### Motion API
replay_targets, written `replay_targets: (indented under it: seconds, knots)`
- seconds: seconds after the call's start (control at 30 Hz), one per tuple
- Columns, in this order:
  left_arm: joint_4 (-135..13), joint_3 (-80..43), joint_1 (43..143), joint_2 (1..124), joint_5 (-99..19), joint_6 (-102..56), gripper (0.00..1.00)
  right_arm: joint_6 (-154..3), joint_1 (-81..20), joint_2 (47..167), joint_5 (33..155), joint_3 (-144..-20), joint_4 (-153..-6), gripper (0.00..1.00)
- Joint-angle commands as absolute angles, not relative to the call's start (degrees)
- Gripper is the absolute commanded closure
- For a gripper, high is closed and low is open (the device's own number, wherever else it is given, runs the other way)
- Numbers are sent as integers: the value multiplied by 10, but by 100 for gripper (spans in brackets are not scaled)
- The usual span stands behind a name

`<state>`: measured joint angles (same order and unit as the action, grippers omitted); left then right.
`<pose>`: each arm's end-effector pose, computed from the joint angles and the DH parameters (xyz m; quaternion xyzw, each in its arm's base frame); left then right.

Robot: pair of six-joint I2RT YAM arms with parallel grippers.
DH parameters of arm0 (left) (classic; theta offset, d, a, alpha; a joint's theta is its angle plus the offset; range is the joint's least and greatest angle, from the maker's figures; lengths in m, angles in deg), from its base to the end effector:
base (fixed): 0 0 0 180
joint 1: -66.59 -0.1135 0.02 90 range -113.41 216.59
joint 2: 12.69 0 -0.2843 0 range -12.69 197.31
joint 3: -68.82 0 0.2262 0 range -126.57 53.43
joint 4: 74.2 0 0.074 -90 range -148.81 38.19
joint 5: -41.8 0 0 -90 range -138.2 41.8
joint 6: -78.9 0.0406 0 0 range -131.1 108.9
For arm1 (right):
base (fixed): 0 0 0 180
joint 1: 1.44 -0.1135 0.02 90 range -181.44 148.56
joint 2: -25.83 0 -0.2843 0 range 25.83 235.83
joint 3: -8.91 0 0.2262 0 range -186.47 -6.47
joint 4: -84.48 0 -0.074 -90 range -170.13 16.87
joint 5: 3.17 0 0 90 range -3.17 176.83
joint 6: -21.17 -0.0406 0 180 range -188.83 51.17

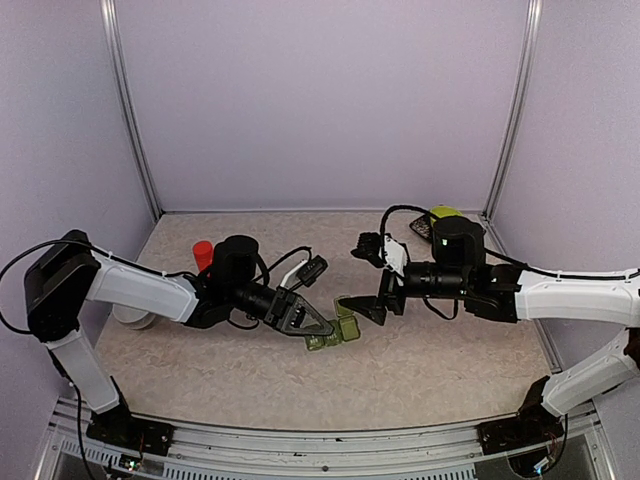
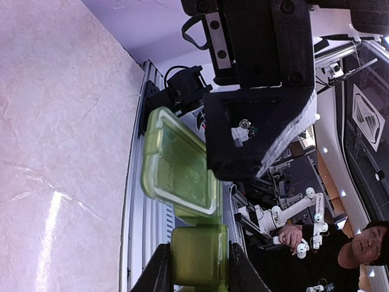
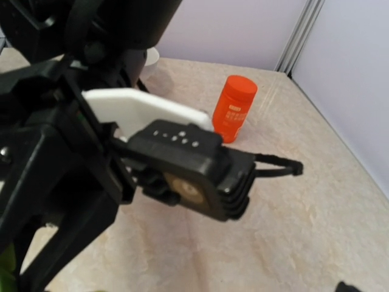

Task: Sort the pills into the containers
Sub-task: Open the lid of the pill container from the compartment of the pill container, then pass from the left arm to the right

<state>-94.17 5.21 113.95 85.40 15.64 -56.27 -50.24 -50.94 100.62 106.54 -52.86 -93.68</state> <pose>0.2004 -0.2714 0.2439 0.3364 0.6649 -0.6645 0.0571 0.1677 0.2174 0.3081 -0.5237 0.5886 0.2908 0.5429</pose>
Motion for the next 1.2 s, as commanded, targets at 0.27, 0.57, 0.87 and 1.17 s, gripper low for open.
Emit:
replay_targets:
  seconds: [0.27, 0.57, 0.87, 1.17]
  knots:
    - [-907, 32, 1129, 824, 161, -525, 100, -516, -497, 1030, 1075, -532, -908, 0]
    - [-880, 25, 1119, 835, 154, -511, 100, -620, -482, 993, 1045, -578, -891, 0]
    - [-819, 3, 1099, 850, 154, -469, 100, -795, -462, 995, 1145, -599, -799, 0]
    - [-804, -16, 1090, 863, 157, -457, 100, -941, -461, 998, 1280, -535, -868, 15]
